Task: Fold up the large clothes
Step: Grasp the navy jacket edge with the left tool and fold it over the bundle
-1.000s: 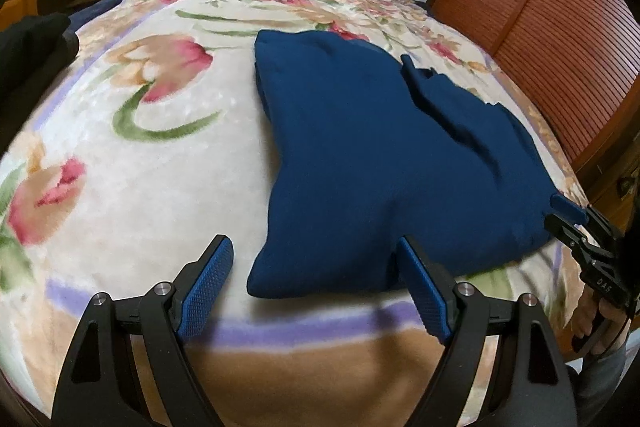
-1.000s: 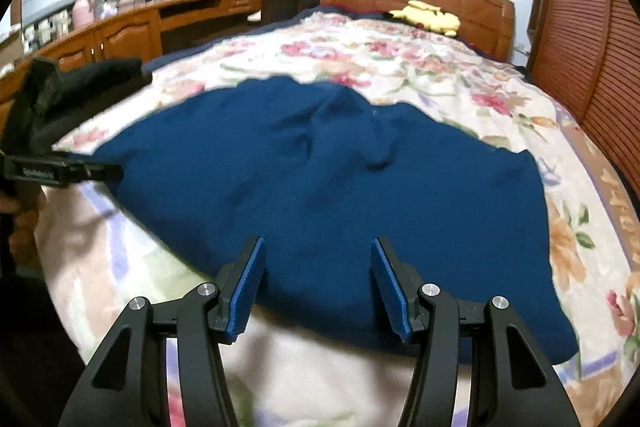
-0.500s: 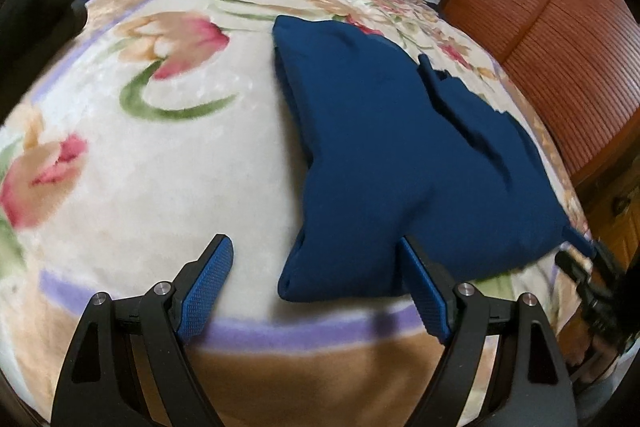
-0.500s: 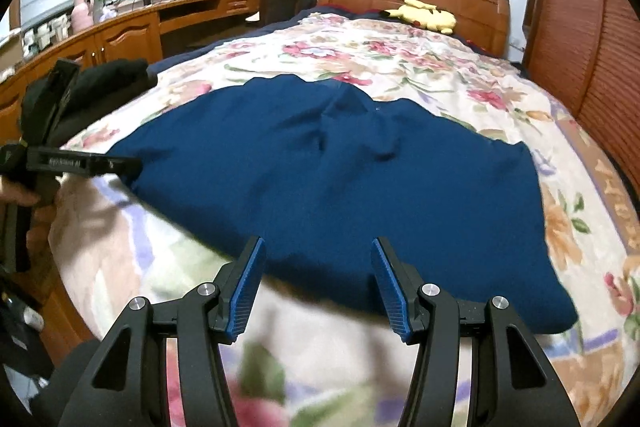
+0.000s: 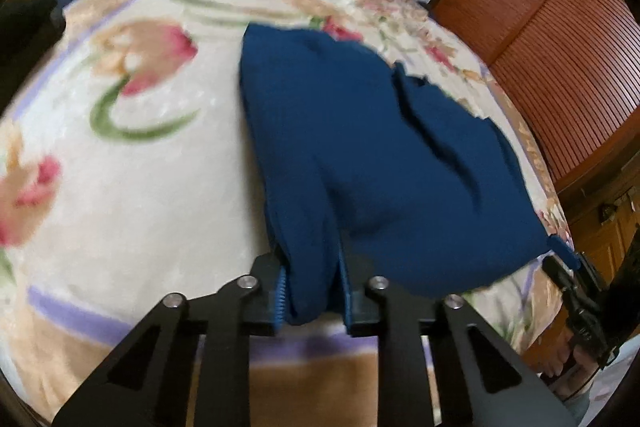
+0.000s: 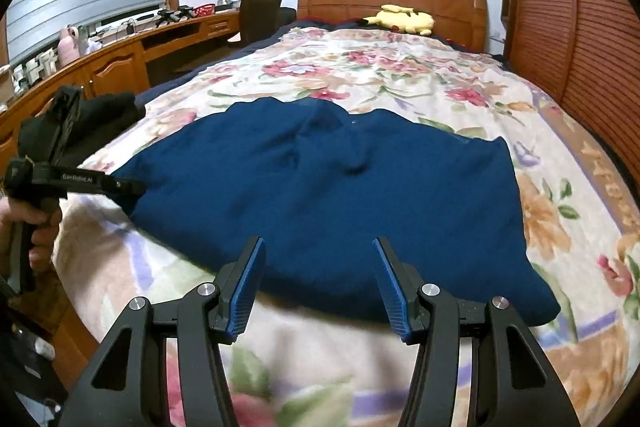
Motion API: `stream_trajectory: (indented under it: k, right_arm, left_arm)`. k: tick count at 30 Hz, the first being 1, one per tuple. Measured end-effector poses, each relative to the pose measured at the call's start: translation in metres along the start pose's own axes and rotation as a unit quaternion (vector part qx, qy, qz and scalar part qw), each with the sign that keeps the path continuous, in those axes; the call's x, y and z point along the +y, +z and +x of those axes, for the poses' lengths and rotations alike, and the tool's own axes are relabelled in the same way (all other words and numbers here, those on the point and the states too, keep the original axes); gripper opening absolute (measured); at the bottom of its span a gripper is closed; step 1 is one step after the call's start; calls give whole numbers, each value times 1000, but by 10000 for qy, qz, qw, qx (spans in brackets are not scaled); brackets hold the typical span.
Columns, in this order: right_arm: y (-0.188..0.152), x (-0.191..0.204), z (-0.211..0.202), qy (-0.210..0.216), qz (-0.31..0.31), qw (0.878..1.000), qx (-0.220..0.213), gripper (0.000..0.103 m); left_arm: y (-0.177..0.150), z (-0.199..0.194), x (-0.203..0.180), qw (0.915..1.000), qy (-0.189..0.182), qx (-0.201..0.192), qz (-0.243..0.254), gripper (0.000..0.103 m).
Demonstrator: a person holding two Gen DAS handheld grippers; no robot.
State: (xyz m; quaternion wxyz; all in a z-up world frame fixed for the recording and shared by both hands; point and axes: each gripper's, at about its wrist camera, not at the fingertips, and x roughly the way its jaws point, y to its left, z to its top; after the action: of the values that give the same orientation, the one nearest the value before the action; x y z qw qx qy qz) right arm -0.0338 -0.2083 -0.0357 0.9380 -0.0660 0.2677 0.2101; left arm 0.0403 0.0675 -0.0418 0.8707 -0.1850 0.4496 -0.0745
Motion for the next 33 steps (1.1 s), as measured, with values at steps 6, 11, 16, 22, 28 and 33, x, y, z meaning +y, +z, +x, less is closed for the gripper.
stream_trajectory:
  k: [6, 11, 16, 22, 28, 33]
  right_arm:
    - [-7, -9, -2, 65, -31, 10000, -22, 57]
    - [-20, -34, -6, -212, 41, 9998, 53, 57]
    - [-27, -58, -19, -541, 11, 9985, 108, 51]
    - [-30, -88, -40, -630, 352, 9973, -103, 48]
    - [-45, -107, -58, -799, 438, 9957, -187, 46]
    - [-56, -133, -68, -1070, 750, 9914, -119, 45]
  left_arm:
    - [18, -27, -49, 9963, 118, -470, 712, 15]
    - [28, -34, -94, 9909, 68, -689, 1153, 14]
    - [31, -30, -151, 9861, -62, -722, 1497, 13]
    - [30, -20, -227, 9748, -224, -670, 2116, 12]
    - [20, -14, -297, 9615, -615, -605, 2609, 11]
    - [6, 3, -336, 9558, -788, -359, 2809, 11]
